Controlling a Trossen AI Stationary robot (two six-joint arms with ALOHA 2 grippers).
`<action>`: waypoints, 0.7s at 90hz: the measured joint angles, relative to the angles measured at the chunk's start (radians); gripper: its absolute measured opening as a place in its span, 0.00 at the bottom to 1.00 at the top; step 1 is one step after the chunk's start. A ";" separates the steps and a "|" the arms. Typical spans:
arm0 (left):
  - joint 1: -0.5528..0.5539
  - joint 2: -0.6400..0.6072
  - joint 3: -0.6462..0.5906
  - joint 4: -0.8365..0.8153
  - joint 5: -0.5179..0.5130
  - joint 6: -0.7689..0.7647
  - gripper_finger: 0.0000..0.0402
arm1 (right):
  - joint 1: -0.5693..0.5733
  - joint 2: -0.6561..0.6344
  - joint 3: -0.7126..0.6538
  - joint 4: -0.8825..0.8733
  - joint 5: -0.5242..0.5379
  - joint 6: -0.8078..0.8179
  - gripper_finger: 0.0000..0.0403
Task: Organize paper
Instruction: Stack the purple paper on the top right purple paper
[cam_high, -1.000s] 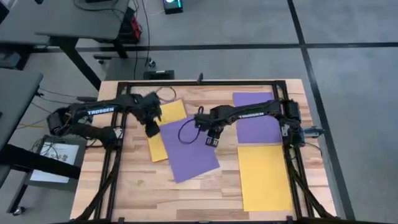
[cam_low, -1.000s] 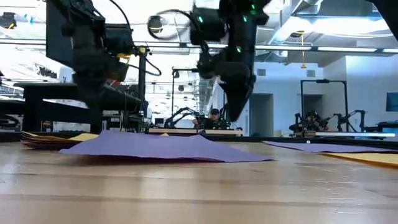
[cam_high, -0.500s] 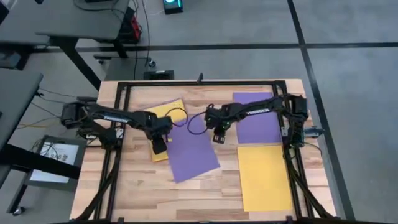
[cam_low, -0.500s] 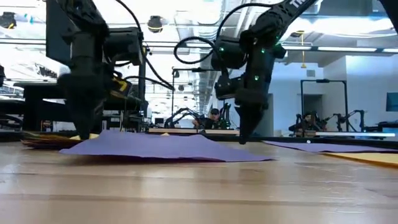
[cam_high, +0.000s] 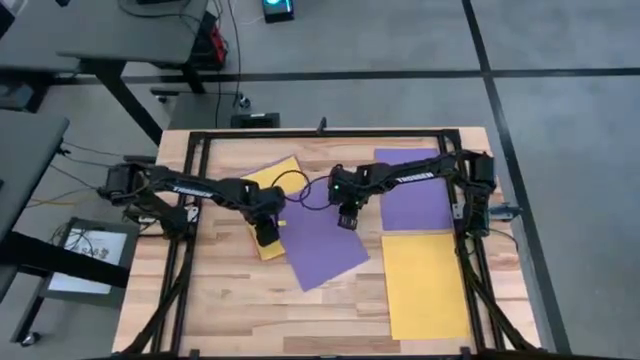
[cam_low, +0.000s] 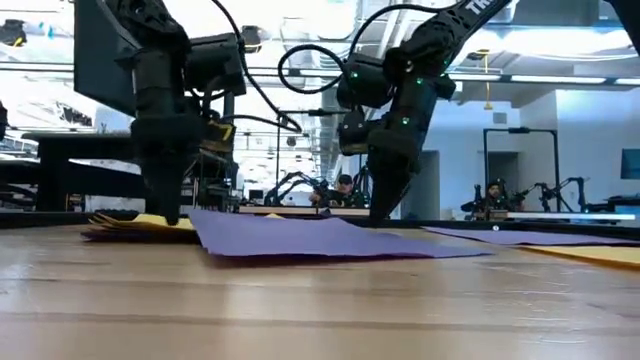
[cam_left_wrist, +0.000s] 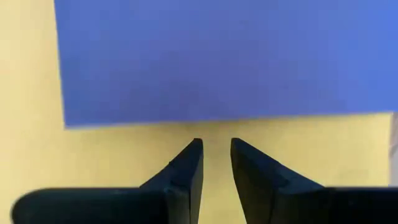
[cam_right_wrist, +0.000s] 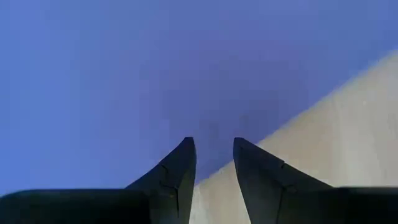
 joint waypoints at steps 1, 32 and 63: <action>0.000 0.000 -0.002 -0.002 -0.002 -0.001 0.16 | -0.005 -0.003 0.000 -0.002 0.000 0.009 0.25; 0.000 -0.008 -0.032 0.003 -0.007 -0.020 0.16 | -0.159 -0.030 0.001 -0.041 -0.177 0.182 0.42; 0.000 -0.008 -0.032 0.004 -0.009 0.026 0.16 | -0.130 -0.030 -0.034 0.023 -0.178 0.316 0.58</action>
